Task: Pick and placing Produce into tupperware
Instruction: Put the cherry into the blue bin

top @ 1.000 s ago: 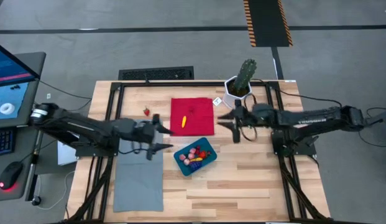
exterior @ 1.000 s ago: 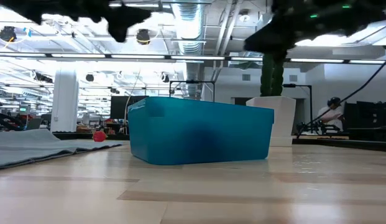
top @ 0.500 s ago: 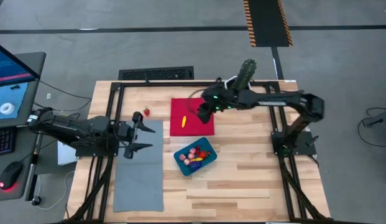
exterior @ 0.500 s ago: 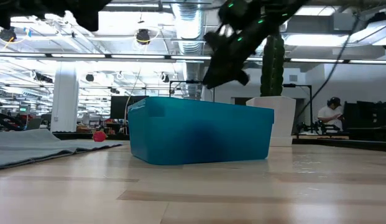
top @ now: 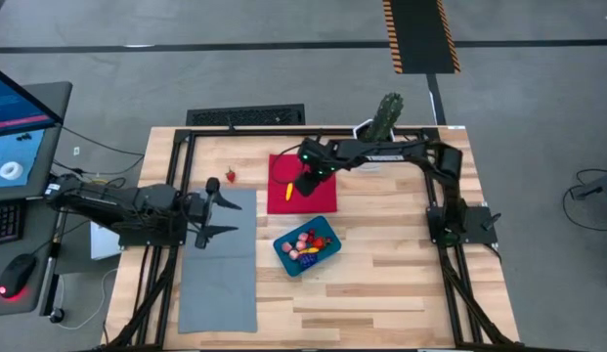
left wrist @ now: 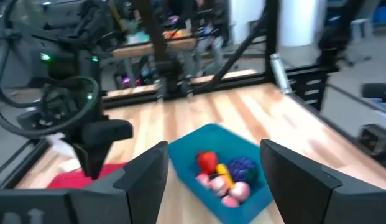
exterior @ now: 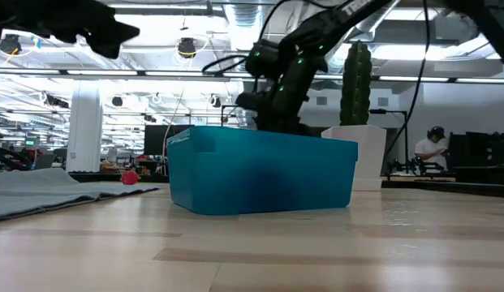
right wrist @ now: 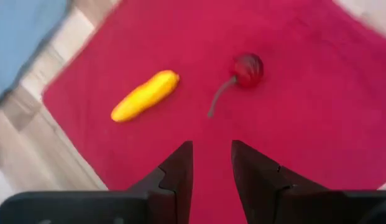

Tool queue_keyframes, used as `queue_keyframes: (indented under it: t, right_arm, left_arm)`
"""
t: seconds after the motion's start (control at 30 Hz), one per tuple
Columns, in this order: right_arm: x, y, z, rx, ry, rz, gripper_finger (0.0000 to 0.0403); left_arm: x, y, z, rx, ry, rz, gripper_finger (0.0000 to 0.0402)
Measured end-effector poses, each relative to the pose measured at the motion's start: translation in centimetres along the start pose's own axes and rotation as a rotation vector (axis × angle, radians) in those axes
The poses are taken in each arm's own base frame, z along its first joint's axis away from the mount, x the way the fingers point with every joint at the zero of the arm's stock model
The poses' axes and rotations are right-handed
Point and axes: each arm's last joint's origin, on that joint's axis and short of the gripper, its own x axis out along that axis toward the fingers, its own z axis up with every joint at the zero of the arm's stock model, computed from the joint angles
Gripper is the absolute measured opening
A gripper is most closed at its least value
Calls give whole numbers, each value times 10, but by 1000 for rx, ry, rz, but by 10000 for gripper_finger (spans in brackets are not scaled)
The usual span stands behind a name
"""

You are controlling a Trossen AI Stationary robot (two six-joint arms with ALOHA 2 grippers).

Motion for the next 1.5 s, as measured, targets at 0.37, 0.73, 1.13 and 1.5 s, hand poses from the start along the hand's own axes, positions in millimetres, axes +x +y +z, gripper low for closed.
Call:
queue_keyframes:
  t: [0.37,0.73,1.13,1.5]
  right_arm:
    - [29,7,21,27,33,16,131]
    - [45,8,27,36,115,-4,131]
    - [45,-3,29,68,134,-25,131]
    - [45,-12,36,91,130,51,131]
  left_arm:
    - [3,0,-5,-7,50,12,245]
    - [2,0,-4,-34,45,6,245]
    - [2,0,-6,-39,61,5,245]
    - [2,-1,-7,-46,70,5,245]
